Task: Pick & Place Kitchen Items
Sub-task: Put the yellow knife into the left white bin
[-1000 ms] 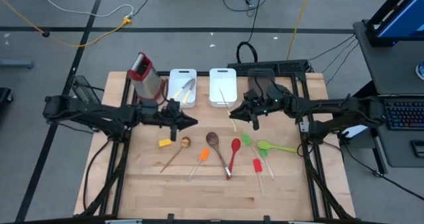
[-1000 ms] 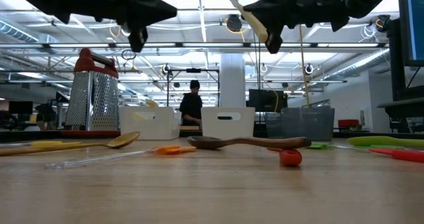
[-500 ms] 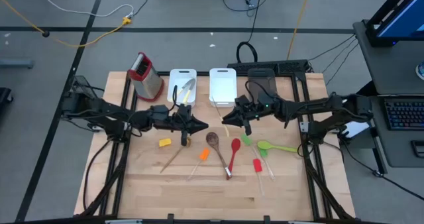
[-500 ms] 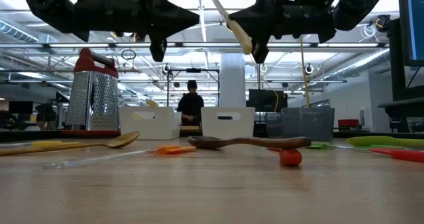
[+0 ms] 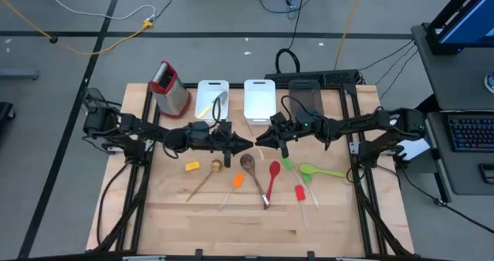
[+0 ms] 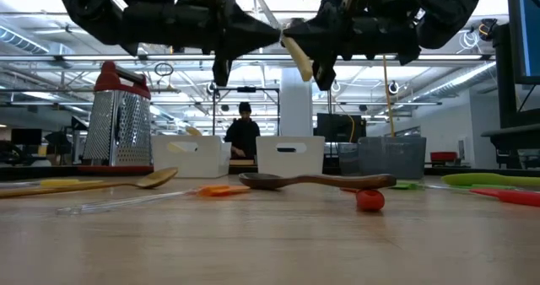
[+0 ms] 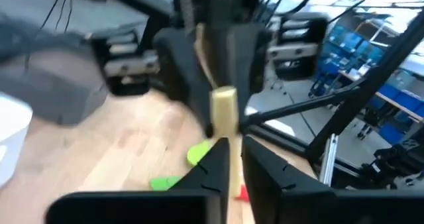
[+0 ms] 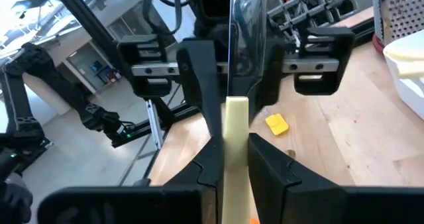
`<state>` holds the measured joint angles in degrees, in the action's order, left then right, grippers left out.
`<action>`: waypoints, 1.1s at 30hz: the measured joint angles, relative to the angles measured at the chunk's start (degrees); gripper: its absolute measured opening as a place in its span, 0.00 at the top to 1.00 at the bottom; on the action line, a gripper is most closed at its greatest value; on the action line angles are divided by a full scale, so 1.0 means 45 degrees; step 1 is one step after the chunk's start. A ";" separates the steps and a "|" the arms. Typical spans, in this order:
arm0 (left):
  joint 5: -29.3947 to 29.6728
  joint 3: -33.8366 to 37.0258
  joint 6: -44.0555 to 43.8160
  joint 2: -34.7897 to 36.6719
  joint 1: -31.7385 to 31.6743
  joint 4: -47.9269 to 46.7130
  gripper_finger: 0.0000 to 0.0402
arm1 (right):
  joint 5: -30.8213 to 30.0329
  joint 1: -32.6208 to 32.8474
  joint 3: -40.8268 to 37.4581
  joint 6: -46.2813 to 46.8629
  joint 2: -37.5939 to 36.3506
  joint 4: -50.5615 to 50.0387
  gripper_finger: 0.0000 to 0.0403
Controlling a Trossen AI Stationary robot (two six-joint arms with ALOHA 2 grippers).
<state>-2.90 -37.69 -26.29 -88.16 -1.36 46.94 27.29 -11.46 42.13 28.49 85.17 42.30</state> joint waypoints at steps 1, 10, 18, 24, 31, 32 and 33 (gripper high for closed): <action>-0.0001 0.0000 -0.0206 0.0001 -0.0051 -0.0191 0.85 | 0.0000 0.0000 0.0000 0.0000 -0.0004 -0.0018 0.91; -0.0012 0.0005 -0.1037 0.0007 -0.0162 -0.0500 0.56 | 0.0002 -0.0002 0.0000 -0.0034 -0.0073 0.0021 0.91; -0.0010 0.0005 -0.1344 0.0010 0.0081 -0.0524 0.43 | -0.0029 -0.0015 0.0000 -0.0107 -0.0073 0.0834 0.91; 0.0060 -0.0010 -0.1502 0.0010 0.0110 -0.0524 0.42 | -0.0059 -0.0010 0.0000 -0.0005 -0.0014 0.1355 0.91; -0.0015 -0.0587 -0.1280 0.0015 0.0110 -0.0810 0.41 | -0.0123 0.0031 0.0000 0.0234 0.0010 0.1385 0.91; -0.0014 -0.0647 -0.1193 0.0015 0.0110 -0.0871 0.41 | -0.0136 0.0054 0.0000 0.0238 0.0010 0.1390 0.91; -0.0010 -0.0681 -0.1172 0.0015 0.0110 -0.0982 0.41 | -0.0132 0.0071 0.0000 0.0237 0.0010 0.1429 0.91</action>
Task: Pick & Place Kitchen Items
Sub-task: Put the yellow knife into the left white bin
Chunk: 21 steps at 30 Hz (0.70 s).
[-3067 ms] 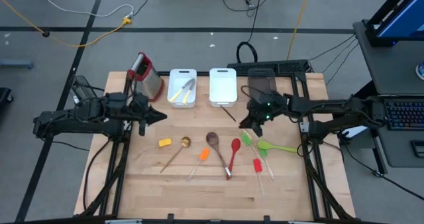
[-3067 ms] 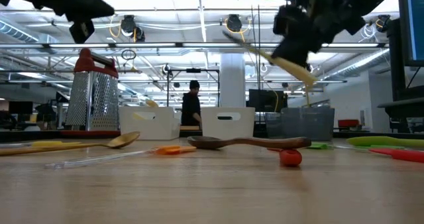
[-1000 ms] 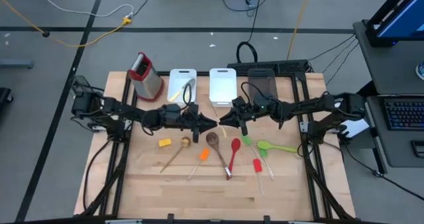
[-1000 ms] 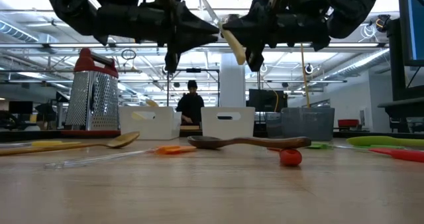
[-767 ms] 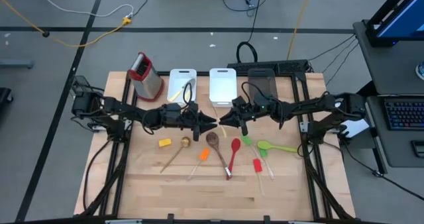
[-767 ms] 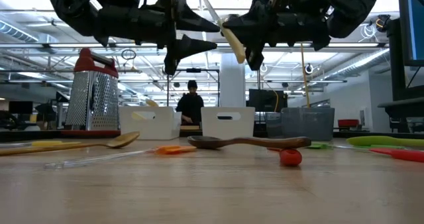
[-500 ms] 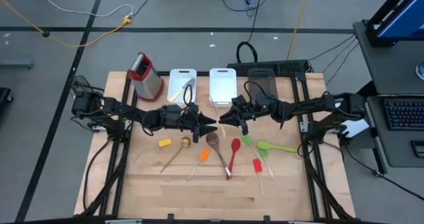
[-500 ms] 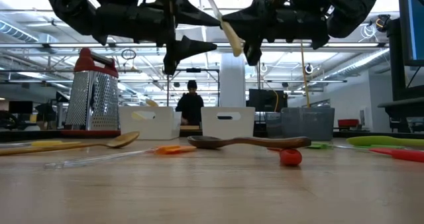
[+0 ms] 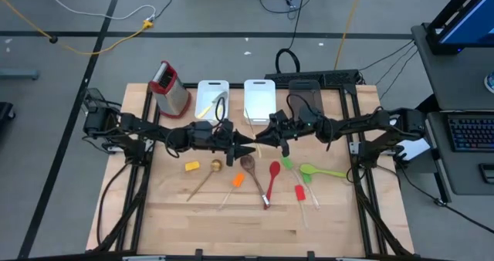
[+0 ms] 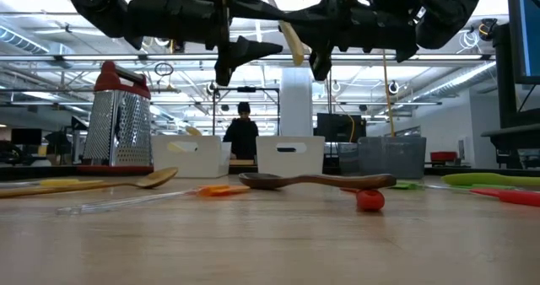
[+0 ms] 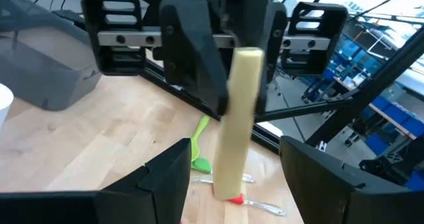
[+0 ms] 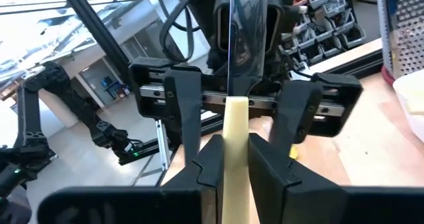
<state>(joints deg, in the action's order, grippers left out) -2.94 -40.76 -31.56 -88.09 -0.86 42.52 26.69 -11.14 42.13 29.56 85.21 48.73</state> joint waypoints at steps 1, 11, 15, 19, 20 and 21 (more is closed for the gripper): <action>0.0005 -0.0013 -0.0015 0.0005 0.0000 -0.0113 0.41 | 0.0012 0.0001 0.0000 0.0015 0.0000 0.0069 0.91; -0.0173 -0.0013 -0.0580 0.0005 0.0136 -0.0026 0.41 | -0.0014 0.0001 0.0000 0.0218 0.0000 0.0082 0.91; -0.0462 -0.0013 -0.1071 0.0005 0.0170 -0.0033 0.42 | -0.0145 0.0001 0.0000 0.0189 0.0000 0.0077 0.91; -0.0278 -0.0013 -0.1079 0.0005 0.0175 0.0253 0.42 | -0.0305 0.0001 0.0000 0.0074 0.0000 0.0075 0.91; -0.0123 -0.0013 -0.1102 0.0005 0.0175 0.0242 0.42 | -0.0305 0.0001 0.0000 0.0076 0.0000 0.0072 0.91; 0.0030 -0.0013 -0.1110 0.0005 0.0175 0.0222 0.42 | -0.0305 0.0001 0.0000 0.0091 0.0000 0.0077 0.91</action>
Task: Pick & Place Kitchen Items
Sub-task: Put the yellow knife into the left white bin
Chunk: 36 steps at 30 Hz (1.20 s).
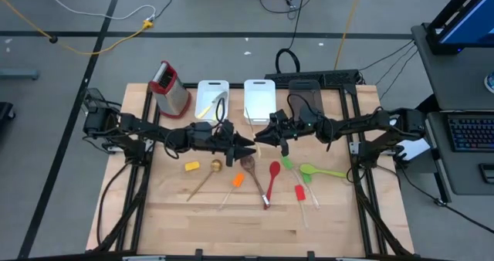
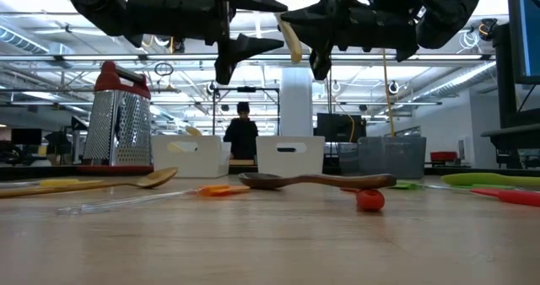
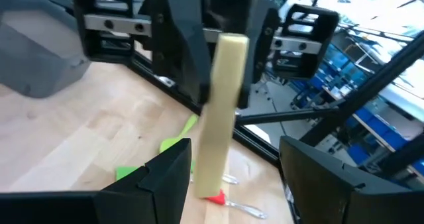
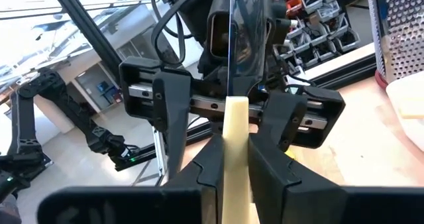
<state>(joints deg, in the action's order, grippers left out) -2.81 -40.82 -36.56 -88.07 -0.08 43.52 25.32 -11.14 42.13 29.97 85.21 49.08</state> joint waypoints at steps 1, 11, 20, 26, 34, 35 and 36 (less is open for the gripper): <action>0.0073 0.0000 0.0000 0.0000 -0.0032 -0.0005 0.42 | 0.0000 0.0000 0.0000 0.0069 0.0000 -0.0005 0.91; 0.0408 0.0000 -0.0159 0.0000 -0.0141 0.0007 0.42 | -0.0390 0.0349 0.0094 0.0193 0.0000 0.0092 0.91; 0.0292 -0.0401 -0.0066 -0.0071 -0.0034 0.0017 0.42 | -0.0724 0.0455 0.0372 0.0138 -0.0005 0.0102 0.91; 0.0000 -0.0976 0.0102 -0.0083 -0.0049 -0.1206 0.42 | -0.0995 0.0610 0.0374 0.0189 -0.0005 -0.0023 0.91; 0.0042 -0.1083 0.0004 -0.0102 -0.0044 -0.1460 0.42 | -0.1039 0.0824 0.0374 0.0186 -0.0005 -0.0024 0.91; 0.0136 -0.1083 -0.0010 -0.0102 -0.0048 -0.1459 0.42 | -0.1043 0.0834 0.0374 0.0187 -0.0005 -0.0024 0.91; 0.0198 -0.1083 -0.0063 -0.0102 -0.0046 -0.1446 0.44 | -0.1047 0.0835 0.0375 0.0189 -0.0005 -0.0024 0.91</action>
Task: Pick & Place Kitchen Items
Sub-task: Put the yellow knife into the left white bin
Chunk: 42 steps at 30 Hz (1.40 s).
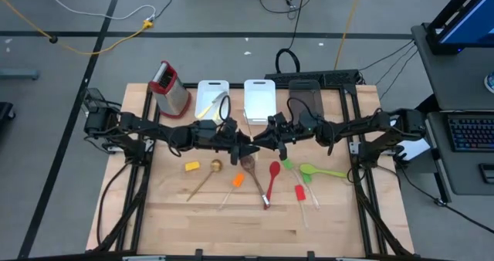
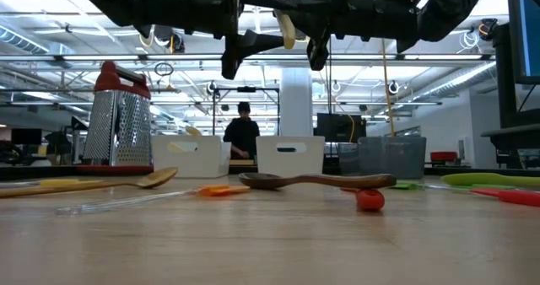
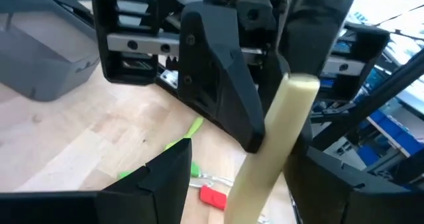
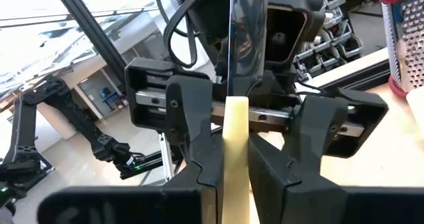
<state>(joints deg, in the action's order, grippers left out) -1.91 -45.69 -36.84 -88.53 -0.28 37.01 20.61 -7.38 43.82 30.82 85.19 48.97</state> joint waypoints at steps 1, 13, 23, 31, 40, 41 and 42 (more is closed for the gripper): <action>0.0019 0.0000 -0.0096 0.0000 0.0002 0.0010 0.45 | -0.0005 0.0005 0.0004 0.0002 0.0000 0.0000 0.91; 0.0059 0.0000 -0.0409 0.0005 0.0012 -0.0003 0.87 | -0.0317 -0.0010 0.0004 0.0167 0.0005 -0.0264 0.91; -0.0547 0.0010 -0.0421 0.0005 0.0011 -0.0121 0.87 | -0.0303 0.0000 0.0014 0.0327 0.0005 -0.0461 0.88; -0.0559 0.0005 -0.0514 0.0005 0.0208 -0.0587 0.87 | -0.0288 0.0012 0.0014 0.0288 0.0010 -0.0574 0.87; -0.0565 0.0024 -0.0642 0.0005 0.0260 -0.1136 0.87 | -0.0885 0.0000 0.0014 0.0240 0.0000 -0.1088 0.74; -0.0587 0.0024 -0.0662 0.0005 0.0265 -0.1226 0.87 | -0.0921 0.0000 0.0014 0.0240 0.0000 -0.1075 0.72; -0.0597 0.0024 -0.0714 0.0005 0.0269 -0.1330 0.87 | -0.0925 -0.0002 0.0014 0.0240 0.0000 -0.1080 0.70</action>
<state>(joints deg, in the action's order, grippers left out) -4.60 -45.58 -40.05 -88.51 0.93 31.03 16.45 -7.39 43.88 31.90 85.19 44.11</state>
